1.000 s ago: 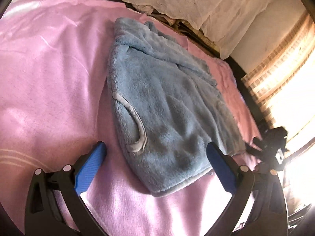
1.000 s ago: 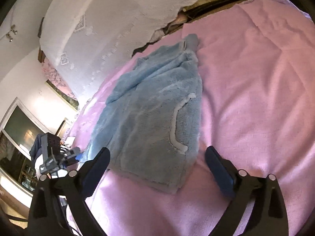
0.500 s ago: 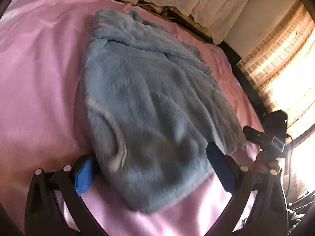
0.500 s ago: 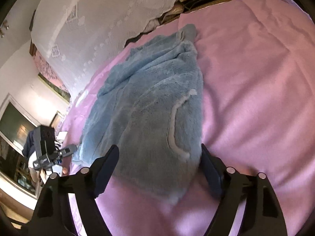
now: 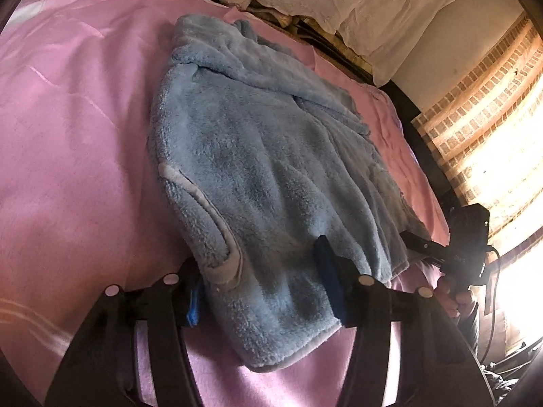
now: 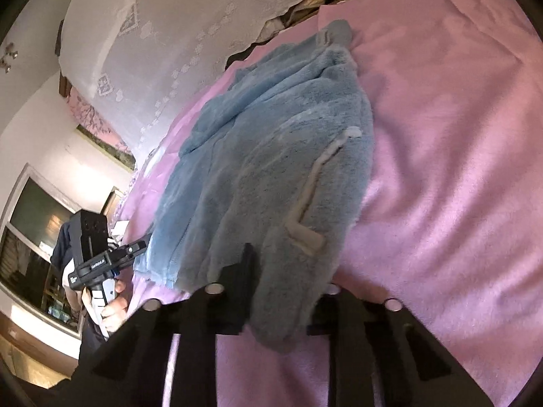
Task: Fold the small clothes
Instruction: 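Grasp the foot end with the left gripper while the right gripper grasps the other foot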
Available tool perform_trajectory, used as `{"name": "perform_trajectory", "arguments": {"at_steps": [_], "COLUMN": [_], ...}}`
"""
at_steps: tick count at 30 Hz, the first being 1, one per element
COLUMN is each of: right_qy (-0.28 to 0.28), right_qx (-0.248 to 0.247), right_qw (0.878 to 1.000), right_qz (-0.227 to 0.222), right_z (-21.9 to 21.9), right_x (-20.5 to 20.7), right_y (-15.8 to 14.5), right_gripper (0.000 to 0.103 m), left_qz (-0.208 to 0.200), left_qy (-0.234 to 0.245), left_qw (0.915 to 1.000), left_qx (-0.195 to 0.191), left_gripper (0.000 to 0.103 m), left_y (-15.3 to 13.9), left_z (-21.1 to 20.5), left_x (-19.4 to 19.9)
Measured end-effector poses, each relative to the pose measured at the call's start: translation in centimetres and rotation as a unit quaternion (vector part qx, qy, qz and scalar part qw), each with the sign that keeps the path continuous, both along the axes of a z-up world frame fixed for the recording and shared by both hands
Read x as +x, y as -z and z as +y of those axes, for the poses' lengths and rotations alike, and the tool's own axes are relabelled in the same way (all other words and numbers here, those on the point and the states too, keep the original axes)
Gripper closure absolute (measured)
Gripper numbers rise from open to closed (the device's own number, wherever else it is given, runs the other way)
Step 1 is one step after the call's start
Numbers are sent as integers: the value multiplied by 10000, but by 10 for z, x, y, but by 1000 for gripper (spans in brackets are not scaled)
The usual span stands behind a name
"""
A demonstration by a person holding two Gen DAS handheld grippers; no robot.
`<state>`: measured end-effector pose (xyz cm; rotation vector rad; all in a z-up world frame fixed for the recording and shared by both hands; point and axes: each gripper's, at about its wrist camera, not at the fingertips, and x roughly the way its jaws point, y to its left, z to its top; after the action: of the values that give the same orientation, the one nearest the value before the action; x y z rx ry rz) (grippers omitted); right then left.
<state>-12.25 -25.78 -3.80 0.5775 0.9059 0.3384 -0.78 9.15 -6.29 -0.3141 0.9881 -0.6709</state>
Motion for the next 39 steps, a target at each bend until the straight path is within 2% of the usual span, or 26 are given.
{"name": "perform_trajectory", "arguments": {"at_steps": [1, 2, 3, 9, 13, 18, 23, 28, 34, 39], "right_qy": [41, 61, 76, 87, -7, -48, 105, 359, 489, 566], "right_qx": [62, 52, -7, -271, -261, -410, -352, -202, -249, -376], "right_qw": [10000, 9999, 9999, 9990, 9975, 9945, 9936, 9939, 9945, 9929], "right_qz": [-48, -83, -142, -348, -652, -964, -1067, -1024, -892, -974], "right_z": [-2, -3, -2, 3, 6, 11, 5, -6, -8, -5], "right_x": [-3, -5, -7, -8, 4, 39, 73, 115, 163, 194], "right_y": [0, -1, -3, -17, -40, -67, -80, -79, -69, -70], "right_gripper": [88, 89, 89, 89, 90, 90, 90, 90, 90, 90], "left_qz": [16, 52, 162, 30, -403, -727, -827, -806, -925, -1021], "left_qy": [-59, -69, 54, 76, 62, -95, -338, -582, -771, -947], "left_qw": [10000, 9999, 9995, 9997, 9990, 9972, 9960, 9950, 9927, 9902], "left_qx": [-7, -60, -270, -215, -202, -154, -62, 27, 101, 104], "left_gripper": [60, 79, 90, 92, 92, 92, 92, 91, 91, 92], "left_y": [0, 0, 1, -8, -37, -67, -79, -81, -87, -93], "left_z": [2, 5, 7, 4, 1, -7, -15, -21, -25, -27], "left_x": [-1, -3, -5, -6, 8, 38, 69, 102, 130, 157]}}
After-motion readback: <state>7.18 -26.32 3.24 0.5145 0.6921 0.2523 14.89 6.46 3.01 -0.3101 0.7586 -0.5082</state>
